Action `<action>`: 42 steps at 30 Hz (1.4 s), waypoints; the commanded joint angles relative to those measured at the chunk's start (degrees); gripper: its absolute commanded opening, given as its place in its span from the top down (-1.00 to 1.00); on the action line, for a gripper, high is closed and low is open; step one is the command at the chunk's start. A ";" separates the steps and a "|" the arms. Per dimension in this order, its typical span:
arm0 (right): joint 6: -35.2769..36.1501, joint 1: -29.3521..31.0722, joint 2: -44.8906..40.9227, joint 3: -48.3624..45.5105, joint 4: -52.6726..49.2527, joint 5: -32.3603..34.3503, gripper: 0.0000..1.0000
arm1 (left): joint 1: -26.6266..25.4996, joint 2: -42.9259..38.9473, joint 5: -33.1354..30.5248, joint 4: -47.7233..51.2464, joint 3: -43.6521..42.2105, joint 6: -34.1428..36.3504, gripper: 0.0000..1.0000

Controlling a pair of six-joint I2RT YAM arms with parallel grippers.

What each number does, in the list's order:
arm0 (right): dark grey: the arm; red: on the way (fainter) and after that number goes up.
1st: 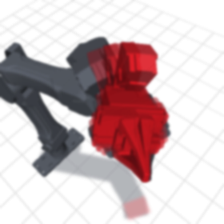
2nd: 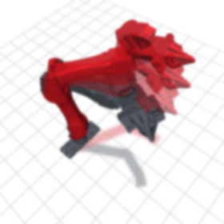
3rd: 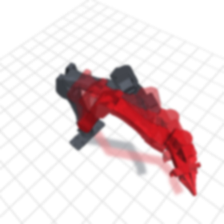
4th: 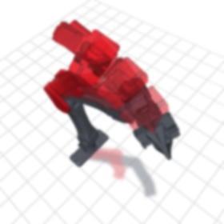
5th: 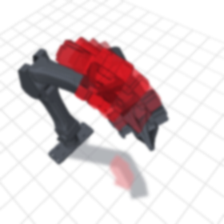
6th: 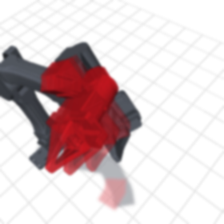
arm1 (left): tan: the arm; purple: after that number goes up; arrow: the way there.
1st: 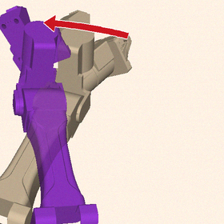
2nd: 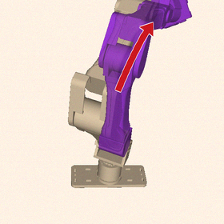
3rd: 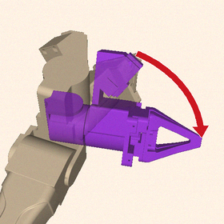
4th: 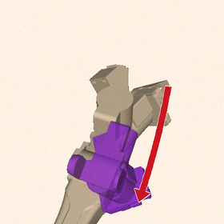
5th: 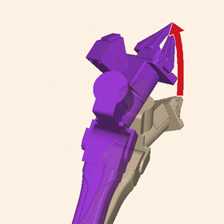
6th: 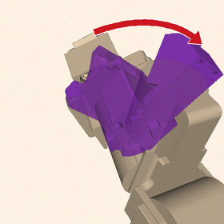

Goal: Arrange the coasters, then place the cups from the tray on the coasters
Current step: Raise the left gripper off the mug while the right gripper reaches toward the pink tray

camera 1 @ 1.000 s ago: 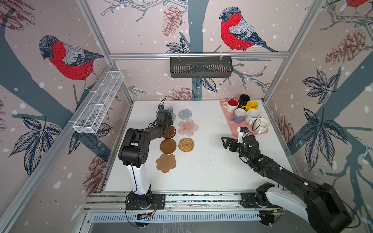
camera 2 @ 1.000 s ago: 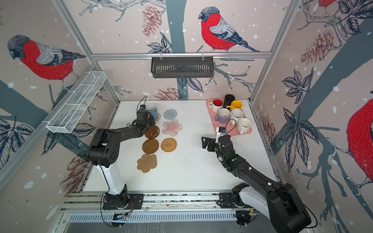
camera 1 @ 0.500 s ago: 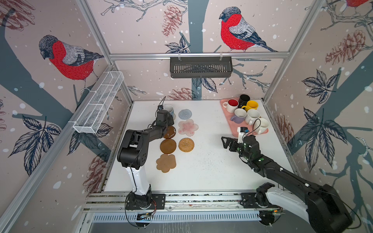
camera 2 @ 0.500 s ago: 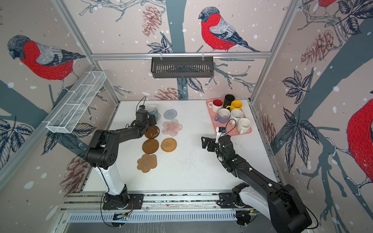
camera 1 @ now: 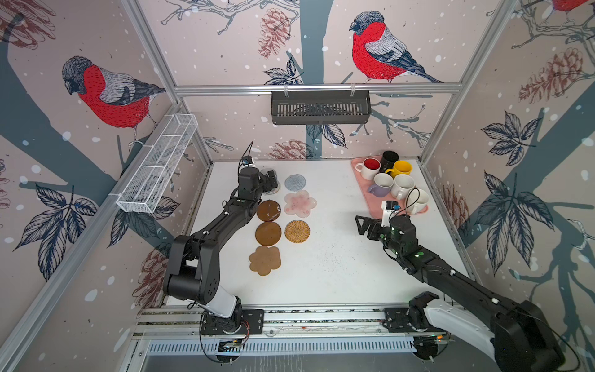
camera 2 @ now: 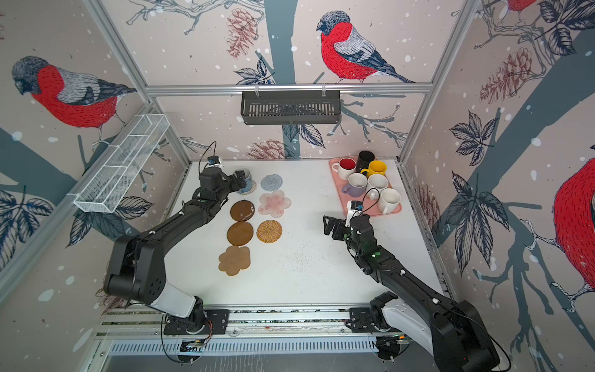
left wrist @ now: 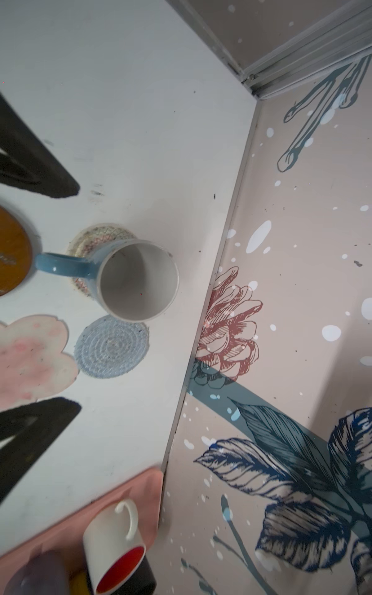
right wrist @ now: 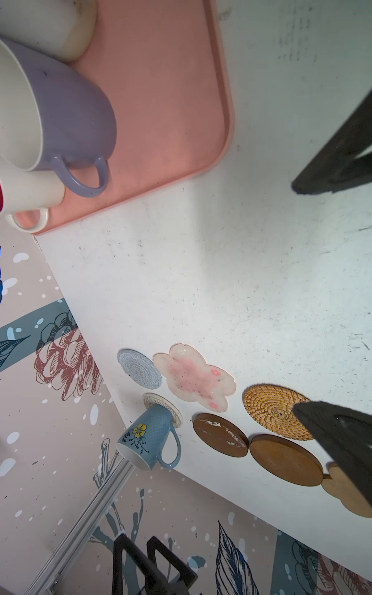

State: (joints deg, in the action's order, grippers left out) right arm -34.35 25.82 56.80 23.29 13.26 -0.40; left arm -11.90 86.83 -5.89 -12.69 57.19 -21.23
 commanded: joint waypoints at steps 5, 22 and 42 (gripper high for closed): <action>-1.69 -2.46 4.15 4.53 -6.05 2.82 -0.79 | -5.37 -9.91 3.25 6.89 -4.70 -3.70 -0.93; 2.36 -6.51 26.80 18.01 -7.91 10.13 -0.29 | -26.38 -24.30 0.91 6.97 -18.18 -8.46 -0.89; 2.53 -10.26 40.09 24.66 -7.03 10.25 0.74 | -30.90 -34.06 0.05 9.92 -26.20 -10.61 -0.89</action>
State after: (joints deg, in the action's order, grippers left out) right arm -31.33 15.70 96.53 48.01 4.86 8.58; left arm -42.68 53.34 -5.19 -2.59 31.48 -31.27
